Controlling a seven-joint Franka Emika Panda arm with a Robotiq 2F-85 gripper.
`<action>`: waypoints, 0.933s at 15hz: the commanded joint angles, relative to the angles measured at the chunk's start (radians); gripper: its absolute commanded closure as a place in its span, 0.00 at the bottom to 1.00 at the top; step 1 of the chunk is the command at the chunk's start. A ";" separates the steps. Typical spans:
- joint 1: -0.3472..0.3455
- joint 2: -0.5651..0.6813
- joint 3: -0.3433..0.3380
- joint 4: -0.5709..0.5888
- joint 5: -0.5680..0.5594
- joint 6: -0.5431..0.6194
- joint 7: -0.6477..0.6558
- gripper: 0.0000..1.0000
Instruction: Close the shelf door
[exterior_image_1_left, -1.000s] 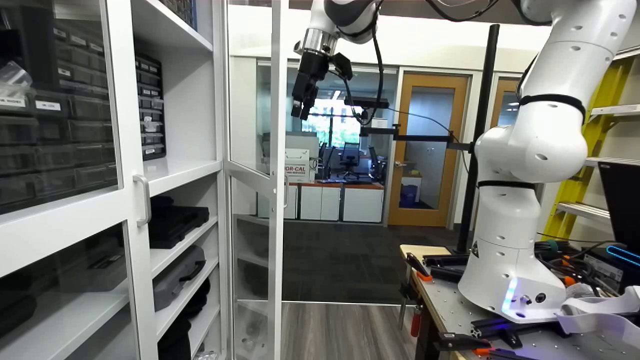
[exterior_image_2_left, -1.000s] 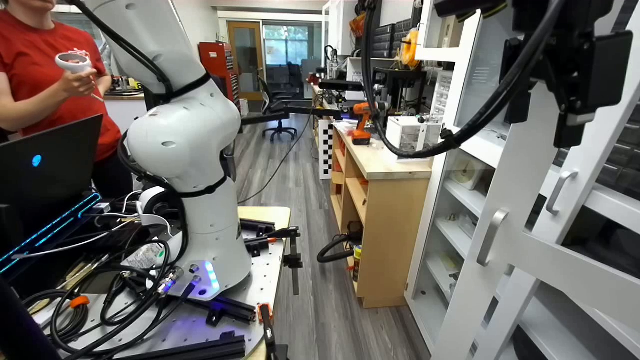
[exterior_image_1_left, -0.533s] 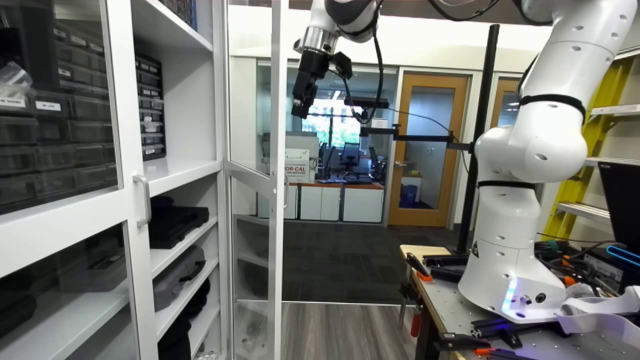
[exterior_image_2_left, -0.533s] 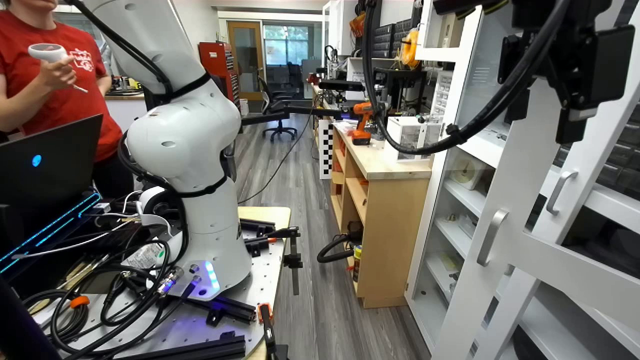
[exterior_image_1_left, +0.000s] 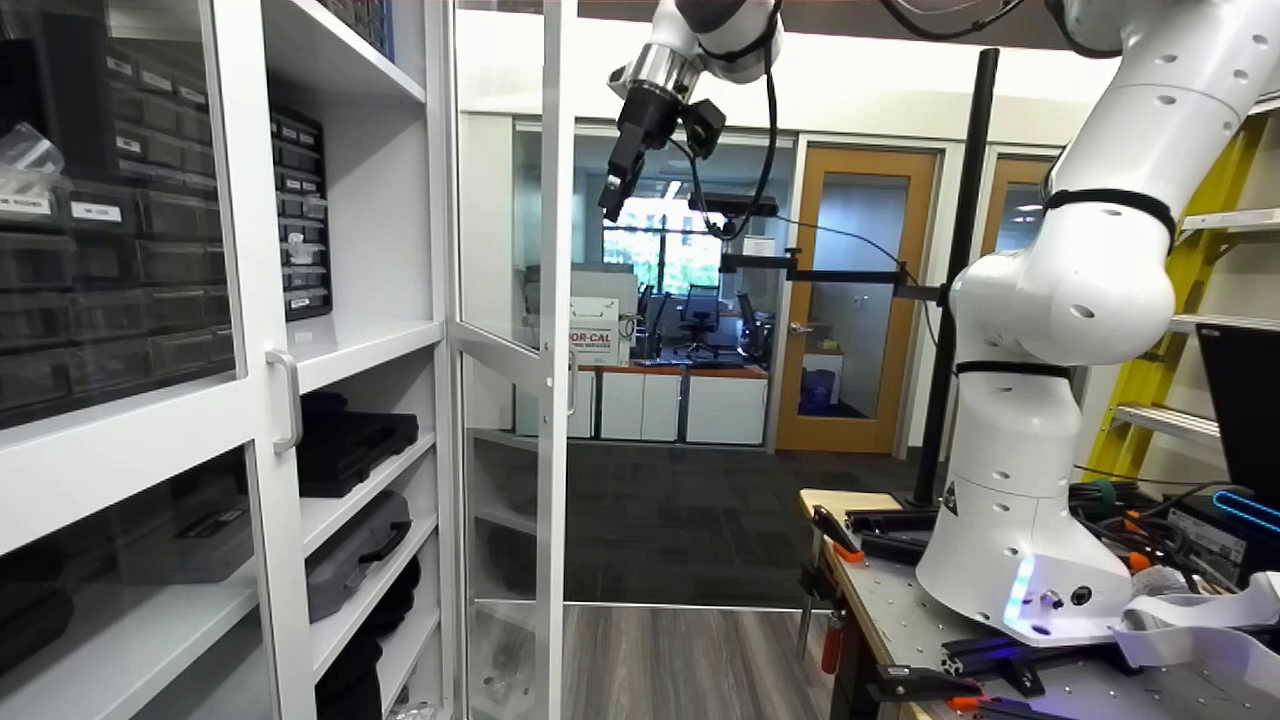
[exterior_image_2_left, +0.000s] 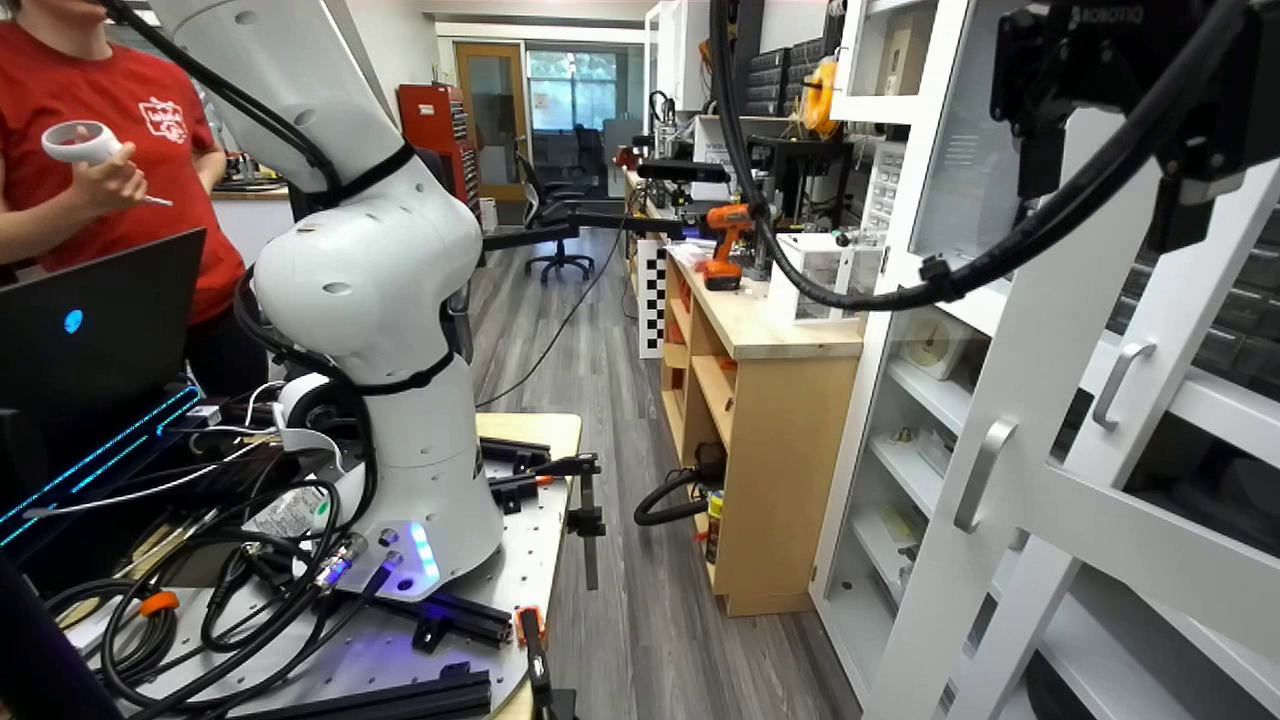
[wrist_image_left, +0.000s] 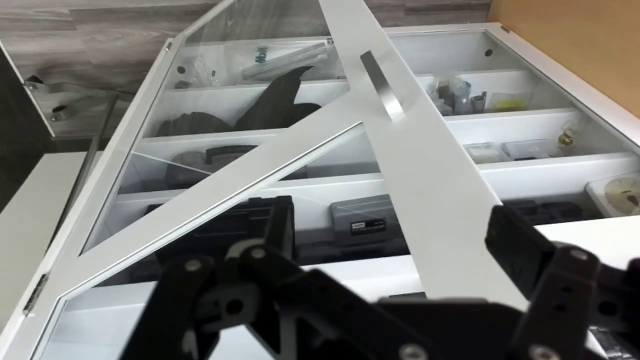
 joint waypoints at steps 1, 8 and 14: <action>0.005 -0.032 -0.042 -0.063 0.075 0.024 -0.111 0.00; -0.001 -0.028 -0.048 -0.151 0.103 0.051 -0.311 0.00; 0.000 -0.022 -0.051 -0.195 0.144 0.102 -0.443 0.00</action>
